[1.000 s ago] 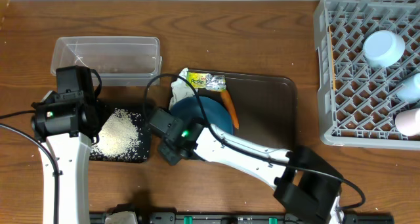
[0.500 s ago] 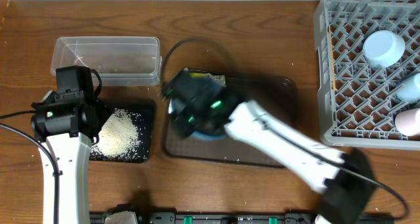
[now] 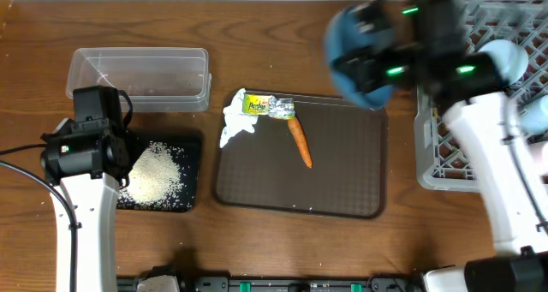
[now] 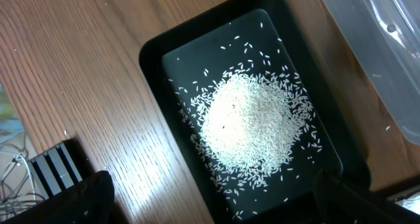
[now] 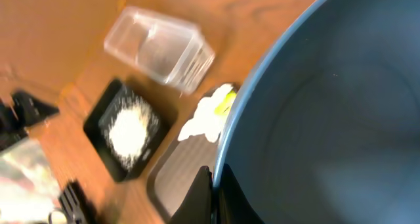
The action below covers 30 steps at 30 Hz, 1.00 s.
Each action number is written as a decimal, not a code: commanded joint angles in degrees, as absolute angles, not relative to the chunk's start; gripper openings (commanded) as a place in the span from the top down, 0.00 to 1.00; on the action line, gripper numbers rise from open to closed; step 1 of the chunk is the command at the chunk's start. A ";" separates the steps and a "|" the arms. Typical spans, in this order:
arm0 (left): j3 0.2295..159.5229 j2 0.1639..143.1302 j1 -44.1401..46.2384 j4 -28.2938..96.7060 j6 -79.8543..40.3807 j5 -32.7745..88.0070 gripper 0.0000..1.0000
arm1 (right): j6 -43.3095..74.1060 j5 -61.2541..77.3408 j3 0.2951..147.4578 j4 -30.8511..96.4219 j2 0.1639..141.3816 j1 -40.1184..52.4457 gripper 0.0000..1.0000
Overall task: Sort waste into correct bins and load items into the dishwasher rack
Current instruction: 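Carry the blue plate right toward the rack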
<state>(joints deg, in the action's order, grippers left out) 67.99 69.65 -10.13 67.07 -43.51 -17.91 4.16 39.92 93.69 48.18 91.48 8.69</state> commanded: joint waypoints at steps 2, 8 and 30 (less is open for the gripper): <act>68.62 69.67 -10.48 67.24 -43.79 -18.06 0.01 | -0.54 58.37 94.94 44.60 90.02 -6.35 0.99; 68.64 69.67 -10.48 67.24 -43.79 -18.06 0.01 | -0.51 74.48 94.94 34.22 92.68 -24.05 0.99; 68.62 69.67 -10.48 67.24 -43.79 -18.06 0.01 | 14.33 79.79 94.94 -12.73 114.41 -40.05 0.99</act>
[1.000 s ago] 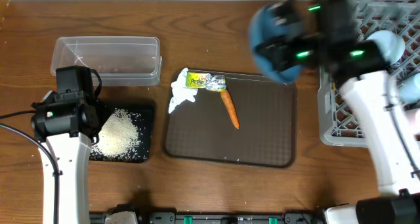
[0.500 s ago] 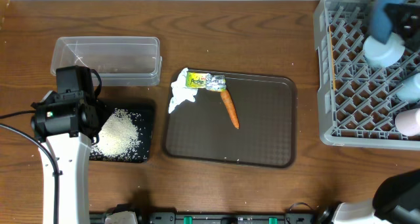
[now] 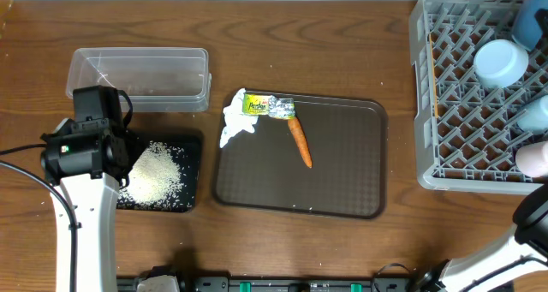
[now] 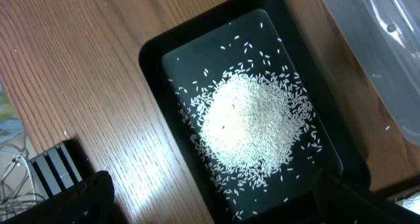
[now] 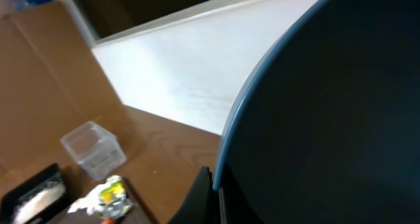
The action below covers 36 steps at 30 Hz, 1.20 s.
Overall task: Sort waste into correct bins and load items into the dishwasher rack
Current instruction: 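Carry the blue plate right toward the rack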
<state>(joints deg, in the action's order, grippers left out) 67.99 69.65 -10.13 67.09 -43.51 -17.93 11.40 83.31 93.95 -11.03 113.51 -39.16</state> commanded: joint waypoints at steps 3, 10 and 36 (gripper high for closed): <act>68.64 69.67 -10.48 67.24 -43.81 -18.06 0.01 | 14.41 77.36 94.94 -14.70 115.59 -40.80 0.99; 68.62 69.67 -10.48 67.24 -43.79 -18.06 0.01 | 18.26 72.90 94.94 -17.43 116.95 -42.50 0.99; 68.62 69.67 -10.48 67.24 -43.79 -18.06 0.01 | 36.80 76.12 94.94 -38.54 127.57 -44.03 0.96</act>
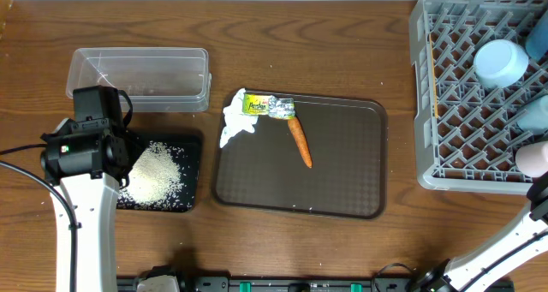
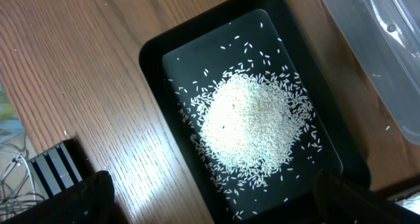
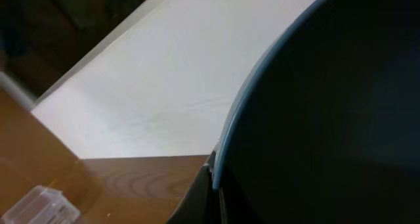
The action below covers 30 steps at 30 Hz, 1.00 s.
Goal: Sort waste into correct bins and load items into the dishwasher rack
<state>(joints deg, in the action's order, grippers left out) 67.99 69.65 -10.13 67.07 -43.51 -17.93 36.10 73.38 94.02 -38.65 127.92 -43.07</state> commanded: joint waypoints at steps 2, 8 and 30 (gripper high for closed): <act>68.62 69.67 -10.48 67.24 -43.79 -18.06 0.01 | 36.53 76.97 94.94 -37.06 127.57 -44.75 0.95; 68.62 69.67 -10.48 67.24 -43.81 -18.06 0.01 | 32.05 78.04 94.94 -28.80 127.61 -47.20 0.97; 68.62 69.67 -10.48 67.24 -43.79 -18.06 0.01 | 38.87 80.01 94.94 -27.44 127.07 -53.39 0.73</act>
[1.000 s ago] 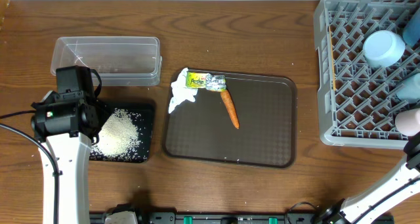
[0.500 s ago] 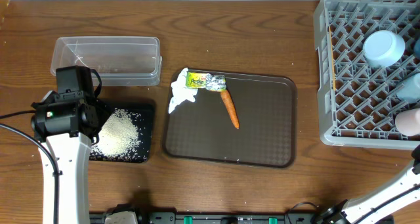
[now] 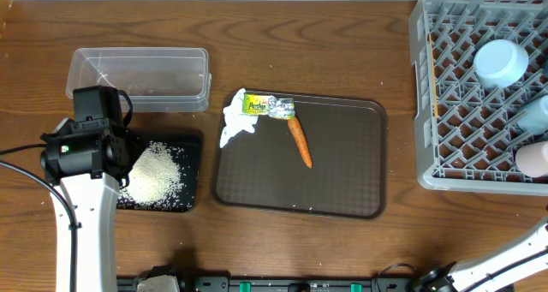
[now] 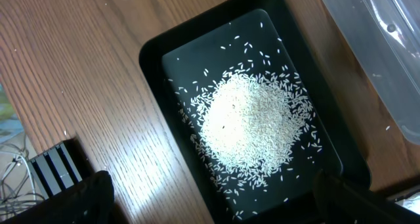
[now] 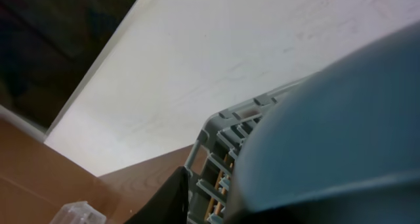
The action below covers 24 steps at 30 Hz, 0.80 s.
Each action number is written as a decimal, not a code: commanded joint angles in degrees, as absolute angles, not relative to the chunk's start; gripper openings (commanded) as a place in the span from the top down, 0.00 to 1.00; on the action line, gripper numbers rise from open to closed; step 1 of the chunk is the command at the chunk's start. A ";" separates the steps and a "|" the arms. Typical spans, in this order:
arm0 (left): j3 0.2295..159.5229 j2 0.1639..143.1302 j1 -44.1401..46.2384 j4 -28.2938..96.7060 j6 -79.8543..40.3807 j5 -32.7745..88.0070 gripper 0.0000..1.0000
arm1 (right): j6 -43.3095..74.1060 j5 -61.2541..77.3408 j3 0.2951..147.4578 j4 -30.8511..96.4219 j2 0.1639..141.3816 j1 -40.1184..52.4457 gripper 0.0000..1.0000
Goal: Sort waste into correct bins and load items into the dishwasher rack
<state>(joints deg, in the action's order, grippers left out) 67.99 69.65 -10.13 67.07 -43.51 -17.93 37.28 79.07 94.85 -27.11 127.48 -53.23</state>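
On the brown tray (image 3: 342,185) lie a carrot (image 3: 299,143), a yellow-green wrapper (image 3: 267,106) and a crumpled white tissue (image 3: 235,125). The grey dishwasher rack (image 3: 421,95) stands at the right with two light-blue cups (image 3: 501,61) and a pink cup (image 3: 533,159). My left gripper (image 4: 213,201) hangs open over the black tray (image 4: 154,60) of rice (image 4: 252,122). In the right wrist view a blue bowl (image 5: 335,132) fills the right side above the rack (image 5: 223,152). My right gripper (image 5: 216,198) is open: its one visible finger (image 5: 164,201) stands apart from the bowl. The overhead view shows neither.
A clear plastic container (image 3: 139,78) sits behind the black tray (image 3: 195,146). The left arm (image 3: 86,146) covers that tray's left part. A white wall rises behind the table's far edge.
In the right wrist view the finger has moved off the bowl's rim, and rack bars show between them. The blue seen at the overhead's right edge is gone. The left arm is unchanged.
My right gripper held the blue bowl by its rim above the brown tray's back right corner. Then it was at the rack's far right, mostly outside the overhead view. Now the finger stands off the bowl over the rack. The left arm stayed over the rice.
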 commanded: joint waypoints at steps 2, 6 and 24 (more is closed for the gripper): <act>68.62 69.67 -10.48 67.24 -43.79 -18.06 0.01 | 39.05 79.75 94.96 -27.42 126.26 -53.39 0.67; 68.64 69.67 -10.48 67.24 -43.79 -18.06 0.01 | 40.93 78.02 94.96 -27.40 123.57 -53.39 0.41; 68.62 69.67 -10.48 67.24 -43.79 -18.06 0.01 | 31.24 63.02 94.94 -3.49 108.95 -51.20 0.01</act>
